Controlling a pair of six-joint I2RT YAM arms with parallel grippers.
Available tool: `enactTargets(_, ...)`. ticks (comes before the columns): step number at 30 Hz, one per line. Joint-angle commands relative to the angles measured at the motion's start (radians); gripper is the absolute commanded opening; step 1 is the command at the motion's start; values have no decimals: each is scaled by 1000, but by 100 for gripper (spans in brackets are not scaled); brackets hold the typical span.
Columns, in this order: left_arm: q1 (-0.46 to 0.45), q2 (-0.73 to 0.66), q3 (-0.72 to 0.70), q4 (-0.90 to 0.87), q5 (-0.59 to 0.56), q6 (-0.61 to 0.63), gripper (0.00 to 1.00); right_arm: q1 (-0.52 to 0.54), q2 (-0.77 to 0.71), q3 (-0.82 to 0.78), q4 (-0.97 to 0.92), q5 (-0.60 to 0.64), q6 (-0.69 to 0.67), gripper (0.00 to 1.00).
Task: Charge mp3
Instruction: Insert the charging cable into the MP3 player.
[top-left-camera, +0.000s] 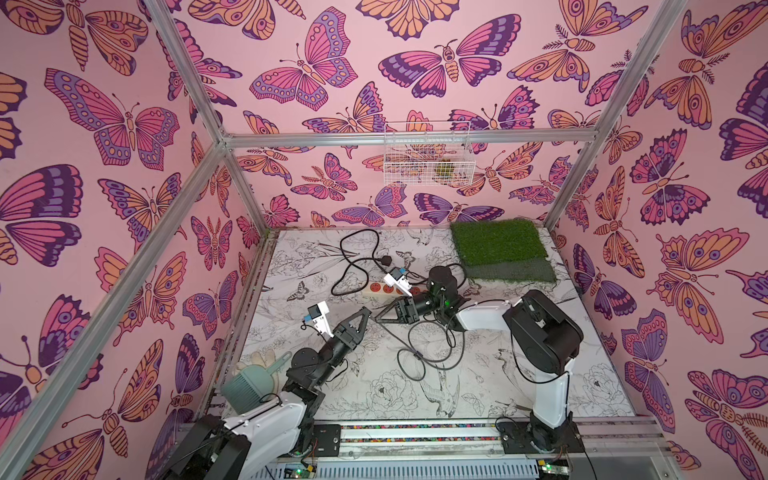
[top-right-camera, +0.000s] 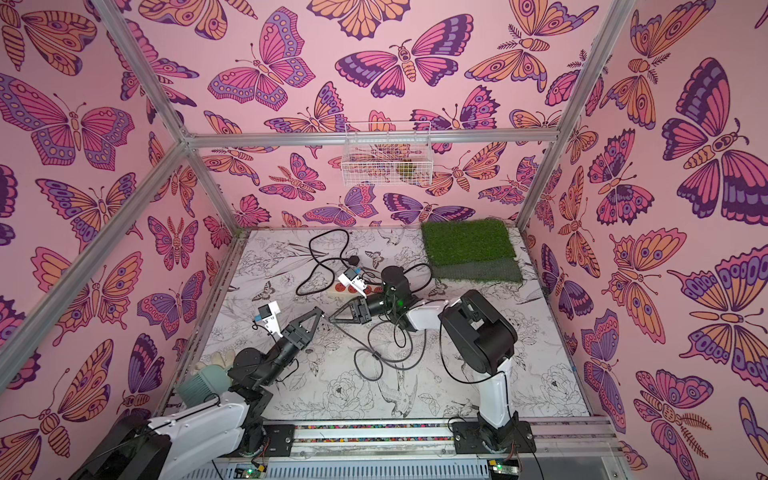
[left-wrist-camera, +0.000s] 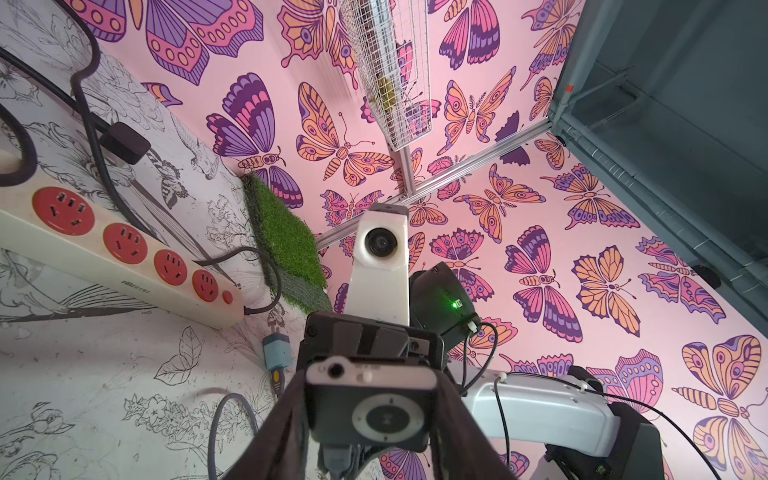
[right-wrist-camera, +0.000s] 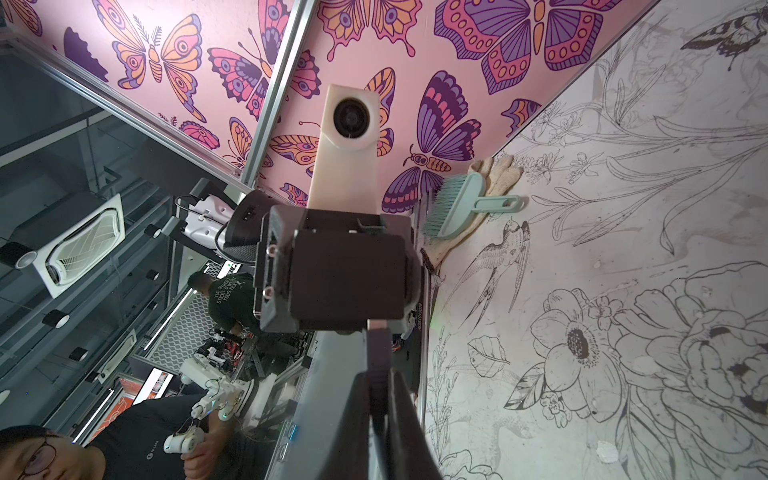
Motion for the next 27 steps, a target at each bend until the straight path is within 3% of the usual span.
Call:
enactTargets(1,-22,6,-64,-22,36,23,0,-13,17,52,103,16,44,0)
enactTargets(12,-67,19,-65,-19,11,34,0,-11,28,83,124,22,71,0)
enactTargets(21,-87,3,-64,-16,1,30,0,-16,25,101,45,29,23,0)
enactTargets(27,-90,6,-65,-16,6,28,0,-19,-4,109,-104,49,-80,0)
